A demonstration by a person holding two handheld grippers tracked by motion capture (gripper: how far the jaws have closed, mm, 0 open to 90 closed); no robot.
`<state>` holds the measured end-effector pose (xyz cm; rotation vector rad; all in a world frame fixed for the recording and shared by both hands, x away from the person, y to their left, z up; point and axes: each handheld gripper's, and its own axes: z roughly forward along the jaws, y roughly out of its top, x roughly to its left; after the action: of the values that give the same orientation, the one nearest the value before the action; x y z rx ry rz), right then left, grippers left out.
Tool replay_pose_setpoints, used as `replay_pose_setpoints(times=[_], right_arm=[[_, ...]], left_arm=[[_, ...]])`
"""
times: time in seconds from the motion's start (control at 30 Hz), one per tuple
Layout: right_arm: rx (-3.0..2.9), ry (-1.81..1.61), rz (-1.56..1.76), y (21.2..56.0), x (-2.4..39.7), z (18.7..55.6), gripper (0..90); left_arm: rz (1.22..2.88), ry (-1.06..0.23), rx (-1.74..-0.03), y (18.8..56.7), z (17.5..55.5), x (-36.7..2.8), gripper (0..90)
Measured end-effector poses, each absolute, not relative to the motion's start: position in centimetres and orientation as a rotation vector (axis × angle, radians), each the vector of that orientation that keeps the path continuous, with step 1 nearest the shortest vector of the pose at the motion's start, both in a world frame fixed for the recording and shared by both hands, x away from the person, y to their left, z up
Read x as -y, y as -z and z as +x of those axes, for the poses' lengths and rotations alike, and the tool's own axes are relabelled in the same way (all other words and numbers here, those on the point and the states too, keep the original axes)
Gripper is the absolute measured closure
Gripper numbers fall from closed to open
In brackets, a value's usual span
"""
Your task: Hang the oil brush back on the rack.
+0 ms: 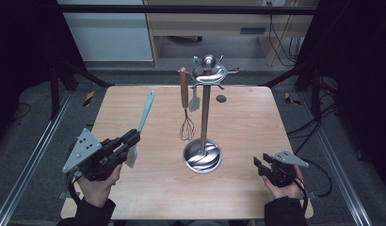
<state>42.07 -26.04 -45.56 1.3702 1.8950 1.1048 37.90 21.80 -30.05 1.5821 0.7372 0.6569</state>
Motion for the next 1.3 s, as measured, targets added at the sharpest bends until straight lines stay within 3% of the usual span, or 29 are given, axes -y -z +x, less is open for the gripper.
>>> replay_pose_setpoints(times=[1.3], right_arm=[[-1.898,-1.113,1.374,45.5,26.0,42.0,57.6]], left_arm=[[1.564,-0.658,-0.606,27.1,37.2,-17.8,82.6]])
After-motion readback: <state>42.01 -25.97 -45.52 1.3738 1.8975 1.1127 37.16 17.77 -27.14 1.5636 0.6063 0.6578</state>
